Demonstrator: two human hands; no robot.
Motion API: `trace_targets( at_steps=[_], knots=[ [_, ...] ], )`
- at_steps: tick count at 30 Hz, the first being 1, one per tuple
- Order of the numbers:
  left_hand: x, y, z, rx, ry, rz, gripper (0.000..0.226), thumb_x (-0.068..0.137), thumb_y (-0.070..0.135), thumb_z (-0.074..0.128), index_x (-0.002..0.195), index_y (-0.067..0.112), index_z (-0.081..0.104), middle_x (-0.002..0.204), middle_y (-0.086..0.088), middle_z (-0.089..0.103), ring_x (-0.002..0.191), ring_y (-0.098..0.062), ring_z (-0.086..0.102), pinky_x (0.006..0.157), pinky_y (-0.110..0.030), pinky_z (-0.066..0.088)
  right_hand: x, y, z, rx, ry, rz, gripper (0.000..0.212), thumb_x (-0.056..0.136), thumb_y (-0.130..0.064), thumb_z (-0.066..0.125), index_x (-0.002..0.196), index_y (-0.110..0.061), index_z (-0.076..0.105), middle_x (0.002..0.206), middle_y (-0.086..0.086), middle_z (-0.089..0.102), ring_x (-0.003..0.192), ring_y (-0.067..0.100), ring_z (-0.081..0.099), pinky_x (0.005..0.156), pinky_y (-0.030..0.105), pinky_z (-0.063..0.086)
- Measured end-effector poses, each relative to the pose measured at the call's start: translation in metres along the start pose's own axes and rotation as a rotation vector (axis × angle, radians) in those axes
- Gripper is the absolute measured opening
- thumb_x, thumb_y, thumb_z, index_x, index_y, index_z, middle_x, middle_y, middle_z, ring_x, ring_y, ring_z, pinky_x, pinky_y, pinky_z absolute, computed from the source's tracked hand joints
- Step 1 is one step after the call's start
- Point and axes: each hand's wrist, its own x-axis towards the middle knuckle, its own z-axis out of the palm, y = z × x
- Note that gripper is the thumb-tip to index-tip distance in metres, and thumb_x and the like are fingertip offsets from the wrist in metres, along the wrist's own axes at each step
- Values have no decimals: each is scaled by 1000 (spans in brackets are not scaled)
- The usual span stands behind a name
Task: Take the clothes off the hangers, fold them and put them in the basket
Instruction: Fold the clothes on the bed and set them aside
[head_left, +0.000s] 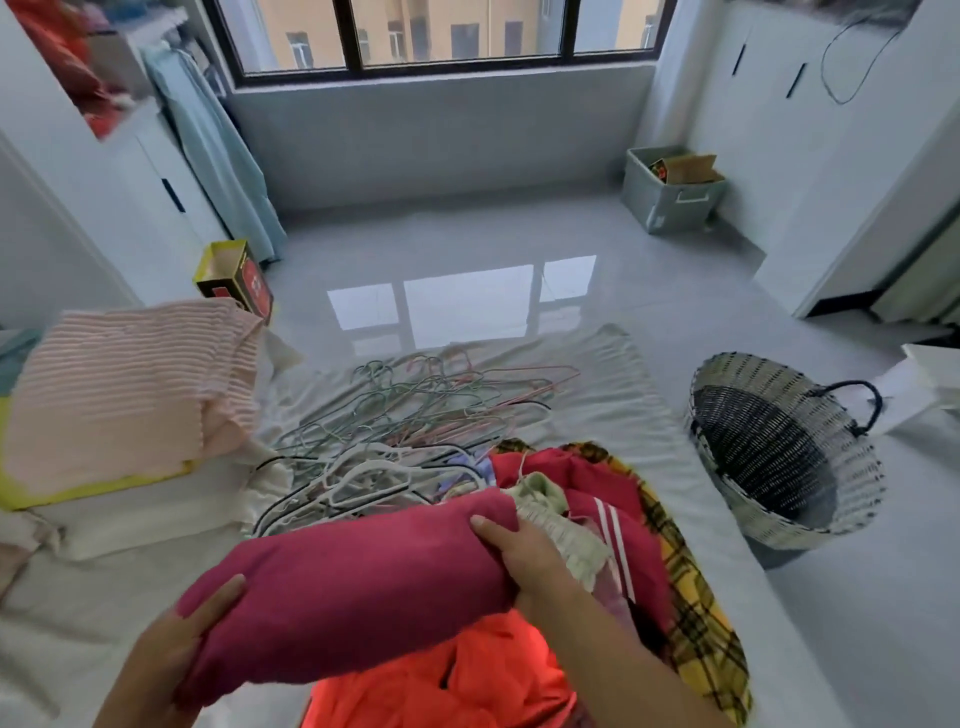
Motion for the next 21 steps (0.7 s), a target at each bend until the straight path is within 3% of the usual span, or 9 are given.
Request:
trace_targets(
  at_steps=[2, 5, 7, 10, 13, 15, 17, 19, 21],
  knots=[
    [9, 0, 49, -29, -82, -39, 29, 90, 11, 56, 118, 1, 56, 91, -14, 67, 59, -9, 66, 60, -25, 52, 13, -21, -42, -18, 80, -39, 25, 79, -17, 71, 102, -10, 63, 90, 5, 68, 83, 19, 62, 74, 29, 54],
    [29, 2, 122, -97, -143, -51, 33, 87, 9, 59, 119, 0, 58, 85, -10, 72, 70, -20, 65, 58, -26, 53, 33, -46, -105, 45, 171, 6, 25, 80, -16, 71, 101, -5, 65, 98, 16, 68, 92, 31, 62, 84, 45, 51],
    [40, 7, 180, -94, -196, -33, 29, 88, 2, 56, 116, -1, 56, 91, -14, 67, 72, -21, 63, 57, -25, 54, 52, -61, -149, 113, 212, 39, 16, 82, -14, 68, 96, -8, 64, 92, 17, 67, 85, 31, 62, 74, 40, 52],
    [59, 10, 271, -52, -266, -4, 26, 87, 0, 57, 112, 3, 55, 90, -13, 64, 69, -21, 63, 51, -22, 52, 93, -84, -214, 99, 270, 17, 23, 82, -15, 68, 102, -6, 63, 86, 15, 67, 75, 28, 61, 59, 30, 51],
    [98, 5, 355, -41, -312, 75, 42, 82, 2, 65, 122, 8, 52, 114, -18, 61, 98, -31, 61, 81, -39, 54, 147, -111, -270, 39, 316, -53, 17, 84, -10, 64, 100, -6, 62, 79, 12, 62, 66, 25, 56, 40, 22, 46],
    [122, 2, 399, -21, -317, 136, 61, 72, 9, 74, 128, 13, 50, 126, -16, 57, 112, -32, 57, 99, -48, 45, 185, -132, -301, 15, 315, -129, 25, 82, -9, 66, 106, -2, 62, 87, 15, 64, 73, 28, 59, 52, 29, 53],
    [147, -2, 433, -70, -333, 186, 72, 68, 12, 77, 133, 15, 47, 128, -13, 57, 115, -30, 56, 103, -48, 42, 221, -149, -325, -30, 303, -204, 29, 80, -11, 68, 107, -3, 63, 94, 16, 67, 82, 29, 62, 75, 38, 53],
    [165, -8, 458, -96, -346, 200, 71, 72, 9, 76, 135, 16, 44, 127, -10, 57, 112, -26, 58, 101, -42, 44, 251, -156, -342, -74, 276, -236, 30, 79, -12, 69, 108, -6, 63, 96, 14, 67, 83, 28, 62, 80, 39, 51],
    [177, -28, 471, -42, -329, 168, 66, 79, 9, 71, 137, 15, 39, 121, -5, 56, 102, -21, 59, 88, -28, 50, 278, -146, -356, -122, 262, -197, 47, 75, -24, 75, 115, -5, 59, 104, 14, 66, 89, 29, 63, 82, 40, 52]
  ],
)
